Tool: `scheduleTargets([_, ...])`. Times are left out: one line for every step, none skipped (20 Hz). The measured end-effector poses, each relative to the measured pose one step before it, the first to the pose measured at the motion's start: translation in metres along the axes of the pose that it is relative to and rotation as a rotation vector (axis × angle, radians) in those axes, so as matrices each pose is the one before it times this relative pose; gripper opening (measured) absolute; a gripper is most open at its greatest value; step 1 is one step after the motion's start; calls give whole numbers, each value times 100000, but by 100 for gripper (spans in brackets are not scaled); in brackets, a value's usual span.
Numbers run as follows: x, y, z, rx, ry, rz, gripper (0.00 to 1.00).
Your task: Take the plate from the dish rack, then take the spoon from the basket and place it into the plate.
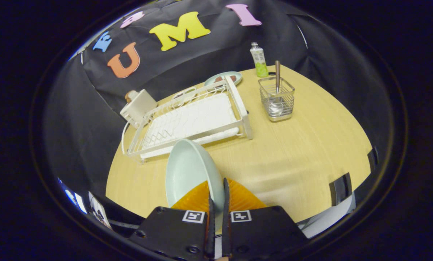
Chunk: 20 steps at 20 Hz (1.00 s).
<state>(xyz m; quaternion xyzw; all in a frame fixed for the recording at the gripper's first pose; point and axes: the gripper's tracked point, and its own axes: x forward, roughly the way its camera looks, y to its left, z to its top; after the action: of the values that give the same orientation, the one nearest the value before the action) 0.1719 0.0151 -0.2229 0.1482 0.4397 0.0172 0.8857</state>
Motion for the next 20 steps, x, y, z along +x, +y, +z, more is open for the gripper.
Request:
scheduleTargets([393,-196,-226,1873,556,1062,13])
scheduleTargets([274,-111,-129,2736,466,2559,13])
scheduleTargets([393,-290,-517,1327,906,1465,14])
scheduleTargets([332,-467,-223,156,566,1153,14])
scheduleTargets([235,-488,-141,-5,205,757,15])
scheduleTargets([258,-310,-54,187,-240,1400,17])
scheduleTargets([219,-419,-160,423,202,1205,17])
scheduleTargets([59,-342,-198,603,-19,329,17])
scheduleTargets([-11,-221,-116,-113,-176,432,17])
scheduleTargets([183,-334,-42,-26,224,205,18])
scheduleTargets([87,-393,-189,132,77,-326,18])
scheduleTargets([286,-362,-35,-524,-192,-120,20])
scheduleTargets([116,-272,-224,-959,-256,-67,21])
scheduleTargets([142,-388,-75,-512,-594,-965,23])
scheduleTargets([112,-554,0,-1909,-1215,-2422,24])
scheduleTargets([-10,-533,145,-2728,-1870,-2516,29])
scheduleTargets([-500,-394,853,-2444,-4539,-1825,30])
scheduleTargets([-329,-131,766,-2584,-5044,-1046,34])
scheduleTargets([-583,-283,619,-3592,-5110,-1469,44])
scheduleTargets([-582,-458,909,-3233,-4601,-1979,71])
